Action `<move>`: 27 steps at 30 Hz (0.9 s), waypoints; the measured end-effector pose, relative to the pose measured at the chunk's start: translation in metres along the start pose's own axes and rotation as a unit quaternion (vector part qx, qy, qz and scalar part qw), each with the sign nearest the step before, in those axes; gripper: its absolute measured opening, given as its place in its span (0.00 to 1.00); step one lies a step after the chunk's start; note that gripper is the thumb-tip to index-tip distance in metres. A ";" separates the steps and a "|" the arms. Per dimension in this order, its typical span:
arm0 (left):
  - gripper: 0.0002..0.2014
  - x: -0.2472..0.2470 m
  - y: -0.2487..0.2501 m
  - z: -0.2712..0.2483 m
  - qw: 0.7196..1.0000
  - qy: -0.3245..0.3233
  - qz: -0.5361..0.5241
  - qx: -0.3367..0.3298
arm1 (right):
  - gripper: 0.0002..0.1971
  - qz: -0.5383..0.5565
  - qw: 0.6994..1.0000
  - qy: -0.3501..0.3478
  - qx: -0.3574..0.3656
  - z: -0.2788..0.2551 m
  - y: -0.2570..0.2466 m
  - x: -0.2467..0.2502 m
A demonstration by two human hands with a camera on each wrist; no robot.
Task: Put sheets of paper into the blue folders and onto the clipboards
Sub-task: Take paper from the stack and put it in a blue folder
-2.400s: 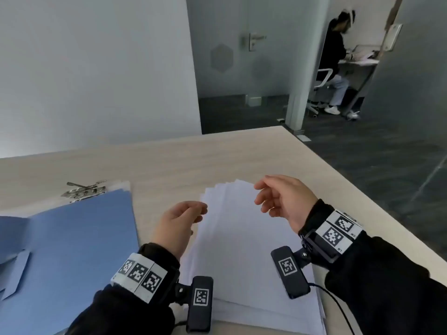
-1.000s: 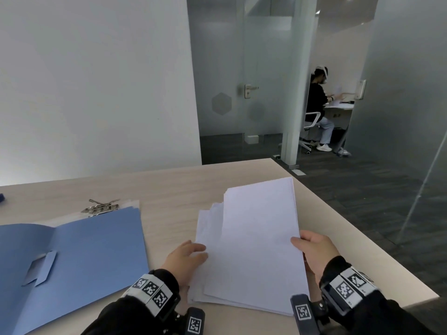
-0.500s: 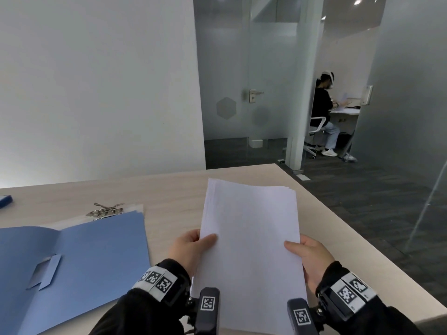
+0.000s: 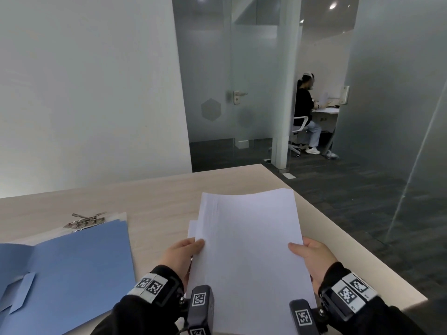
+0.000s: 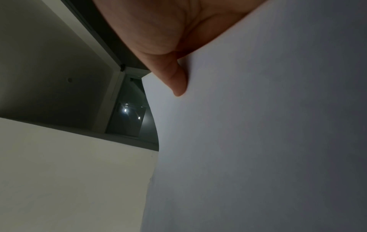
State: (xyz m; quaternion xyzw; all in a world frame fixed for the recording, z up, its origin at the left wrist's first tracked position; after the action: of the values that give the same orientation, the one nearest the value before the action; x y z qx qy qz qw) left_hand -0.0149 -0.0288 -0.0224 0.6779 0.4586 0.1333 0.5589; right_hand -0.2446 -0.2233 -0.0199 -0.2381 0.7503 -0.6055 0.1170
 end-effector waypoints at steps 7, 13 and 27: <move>0.08 0.014 0.001 0.025 0.990 0.032 0.133 -0.034 | 0.07 -0.029 0.998 0.044 0.020 0.000 -0.003 0.022; 0.26 -0.010 0.036 0.016 0.959 0.017 0.241 -0.151 | 0.07 0.042 0.996 0.028 0.076 -0.004 -0.034 0.026; 0.10 -0.049 0.031 -0.011 0.977 -0.092 0.044 -0.189 | 0.18 0.170 0.965 -0.075 0.185 -0.016 -0.056 -0.006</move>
State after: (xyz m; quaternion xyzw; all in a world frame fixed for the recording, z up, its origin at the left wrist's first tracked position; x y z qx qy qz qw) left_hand -0.0350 -0.0584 0.0247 0.5889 0.3412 0.1787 0.7105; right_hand -0.2348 -0.2156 0.0372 -0.1262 0.6438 -0.6851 0.3166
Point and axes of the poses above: each hand's wrist, its own z-axis towards the middle knuckle, its own x-axis out of the back of the hand, y = z × x, the point moved 6 cm from there along z, towards the middle knuckle, and after that the axes turned 11 degrees about -z, right-handed, at the moved point
